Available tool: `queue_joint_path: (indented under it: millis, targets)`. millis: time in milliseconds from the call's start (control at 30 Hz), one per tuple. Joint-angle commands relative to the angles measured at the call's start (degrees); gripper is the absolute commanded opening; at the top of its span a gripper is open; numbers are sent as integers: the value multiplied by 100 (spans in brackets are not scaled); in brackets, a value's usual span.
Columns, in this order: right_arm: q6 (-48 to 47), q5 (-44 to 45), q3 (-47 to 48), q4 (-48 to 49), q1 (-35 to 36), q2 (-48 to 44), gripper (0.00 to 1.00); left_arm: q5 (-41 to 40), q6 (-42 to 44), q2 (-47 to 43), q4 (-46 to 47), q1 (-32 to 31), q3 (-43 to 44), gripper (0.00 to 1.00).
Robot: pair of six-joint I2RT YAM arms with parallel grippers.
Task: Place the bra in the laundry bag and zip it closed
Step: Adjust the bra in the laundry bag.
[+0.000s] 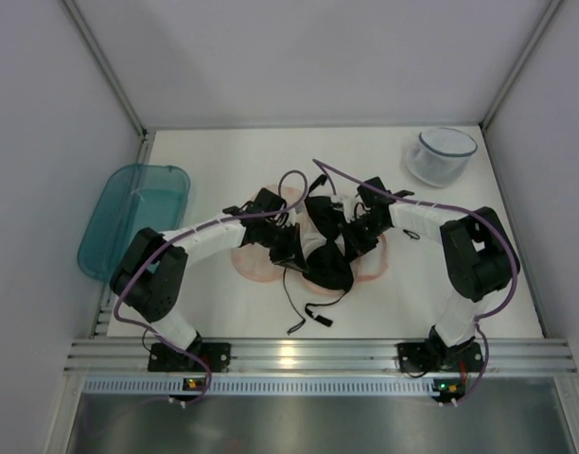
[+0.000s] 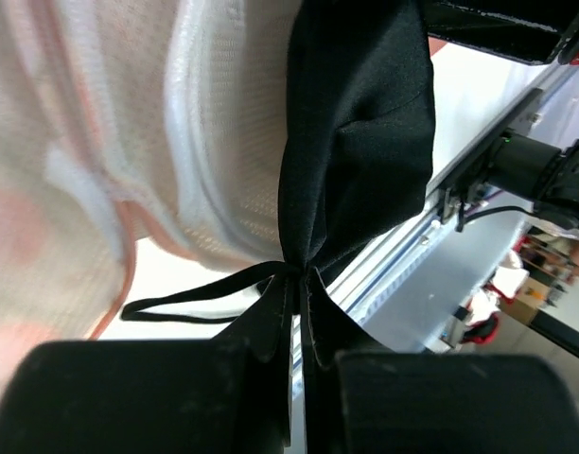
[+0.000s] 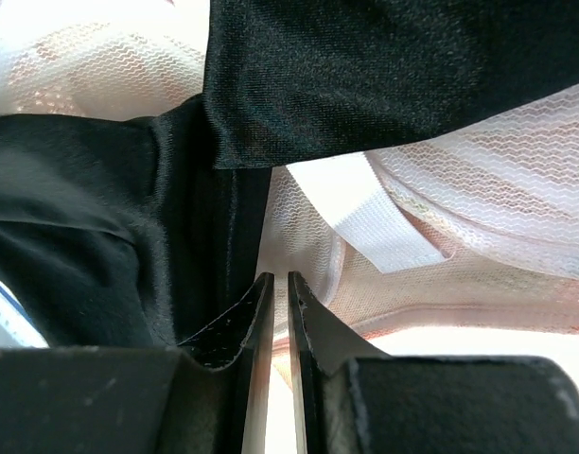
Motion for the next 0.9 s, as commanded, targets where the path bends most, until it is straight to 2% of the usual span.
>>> queue_joint_path:
  millis: [0, 167, 333, 433, 467, 533, 667, 767, 867]
  targets:
    - [4, 190, -35, 199, -82, -297, 12, -420, 483, -386, -731, 64, 380, 0]
    - [-5, 366, -79, 216, -117, -438, 9, -1290, 1204, -526, -1707, 108, 854, 0]
    - [-31, 296, -70, 146, -135, -596, 10, -2720, 2083, -518, -2849, 82, 1662, 0]
    - [-31, -37, -9, 41, -179, -692, 18, -3249, 2453, -334, -3141, -24, 2198, 0]
    - [38, -177, 9, 14, -240, -710, 25, -3356, 2506, -298, -3203, -85, 2295, 0]
    - [283, -783, 122, -73, -354, -736, 35, -3828, 2690, -89, -3282, -400, 2629, 0]
    - [987, -2179, 413, -223, -933, -544, 43, -4505, 2822, 255, -3318, -1165, 3007, 0]
    - [1295, -2551, 615, -363, -1337, -280, 44, -4919, 2866, 580, -3326, -1684, 3306, 0]
    - [1375, -2491, 633, -390, -1759, -87, 44, -5150, 2884, 984, -3396, -2115, 3447, 1]
